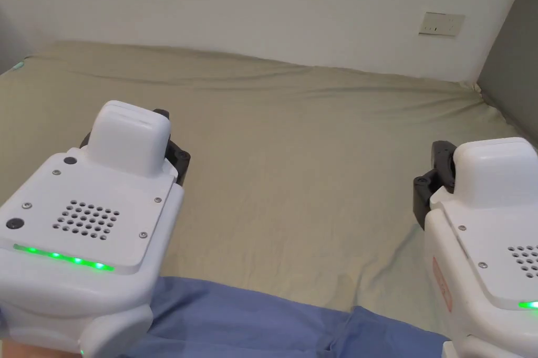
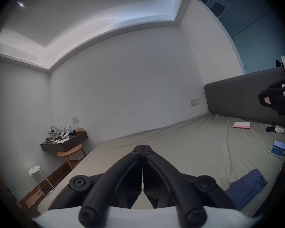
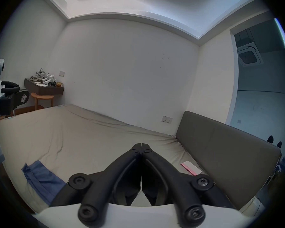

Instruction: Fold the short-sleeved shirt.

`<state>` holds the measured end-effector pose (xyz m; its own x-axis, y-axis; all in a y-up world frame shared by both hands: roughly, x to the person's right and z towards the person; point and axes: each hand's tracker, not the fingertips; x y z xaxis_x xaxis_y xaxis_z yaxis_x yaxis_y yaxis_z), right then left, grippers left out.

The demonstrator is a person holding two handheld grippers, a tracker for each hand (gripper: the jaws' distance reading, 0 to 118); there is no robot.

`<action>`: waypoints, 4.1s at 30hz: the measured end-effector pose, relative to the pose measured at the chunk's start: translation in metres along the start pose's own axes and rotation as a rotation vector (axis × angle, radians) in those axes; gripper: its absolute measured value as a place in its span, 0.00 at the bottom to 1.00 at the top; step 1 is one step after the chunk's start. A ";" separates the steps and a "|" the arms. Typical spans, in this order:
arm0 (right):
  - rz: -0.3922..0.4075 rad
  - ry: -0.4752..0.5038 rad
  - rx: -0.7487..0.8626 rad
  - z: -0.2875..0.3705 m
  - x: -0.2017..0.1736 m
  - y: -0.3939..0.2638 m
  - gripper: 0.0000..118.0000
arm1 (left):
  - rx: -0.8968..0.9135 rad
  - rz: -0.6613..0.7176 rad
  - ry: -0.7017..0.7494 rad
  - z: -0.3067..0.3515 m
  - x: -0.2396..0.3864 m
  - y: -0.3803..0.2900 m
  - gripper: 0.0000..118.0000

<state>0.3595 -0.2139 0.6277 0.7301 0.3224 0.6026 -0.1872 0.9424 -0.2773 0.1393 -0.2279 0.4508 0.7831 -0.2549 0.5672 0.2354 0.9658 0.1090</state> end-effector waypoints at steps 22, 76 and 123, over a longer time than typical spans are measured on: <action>0.048 0.125 -0.403 -0.048 0.012 -0.099 0.02 | -0.976 1.050 -0.523 -0.091 -0.205 -0.338 0.96; -0.025 0.219 -0.377 -0.019 0.013 -0.082 0.02 | -0.878 0.911 -0.355 -0.024 -0.155 -0.234 0.12; -0.095 0.140 -0.355 0.014 0.065 -0.085 0.02 | -0.898 0.311 -0.443 -0.045 0.122 -0.249 0.00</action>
<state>0.4133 -0.2715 0.7010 0.8204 0.1964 0.5370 0.1068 0.8700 -0.4814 0.2020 -0.5020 0.4555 0.6445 0.2143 0.7340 0.5425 0.5484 -0.6364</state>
